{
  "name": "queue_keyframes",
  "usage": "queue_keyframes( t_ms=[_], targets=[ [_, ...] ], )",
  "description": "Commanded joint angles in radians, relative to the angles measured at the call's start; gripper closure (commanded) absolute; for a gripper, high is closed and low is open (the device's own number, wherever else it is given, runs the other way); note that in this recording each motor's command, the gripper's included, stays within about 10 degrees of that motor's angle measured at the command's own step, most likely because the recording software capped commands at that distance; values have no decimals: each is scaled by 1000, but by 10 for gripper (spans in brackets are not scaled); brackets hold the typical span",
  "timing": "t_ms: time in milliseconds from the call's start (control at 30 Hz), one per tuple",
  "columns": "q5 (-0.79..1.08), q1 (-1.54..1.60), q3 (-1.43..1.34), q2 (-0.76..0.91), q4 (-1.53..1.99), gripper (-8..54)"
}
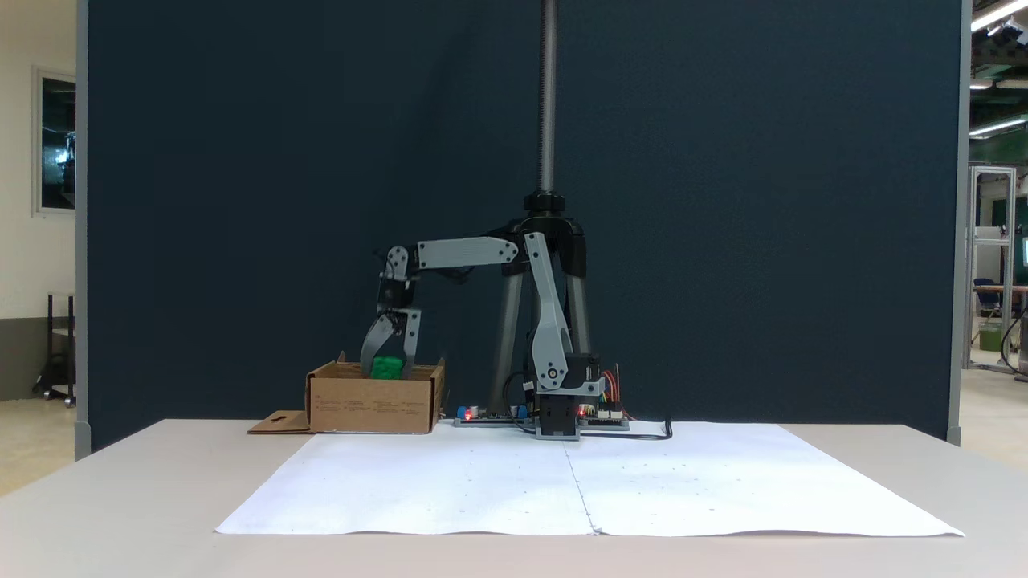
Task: Grasp a green dice and put it in the bin.
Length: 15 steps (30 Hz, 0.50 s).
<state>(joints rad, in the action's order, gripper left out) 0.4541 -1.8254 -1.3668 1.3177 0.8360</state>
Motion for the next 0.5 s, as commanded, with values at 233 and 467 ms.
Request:
queue_keyframes(
  t_ms=[233, 467],
  targets=[
    [95, -20, -57, 17, -80, 44],
    [91, -26, -57, 34, -132, 9]
  ],
)
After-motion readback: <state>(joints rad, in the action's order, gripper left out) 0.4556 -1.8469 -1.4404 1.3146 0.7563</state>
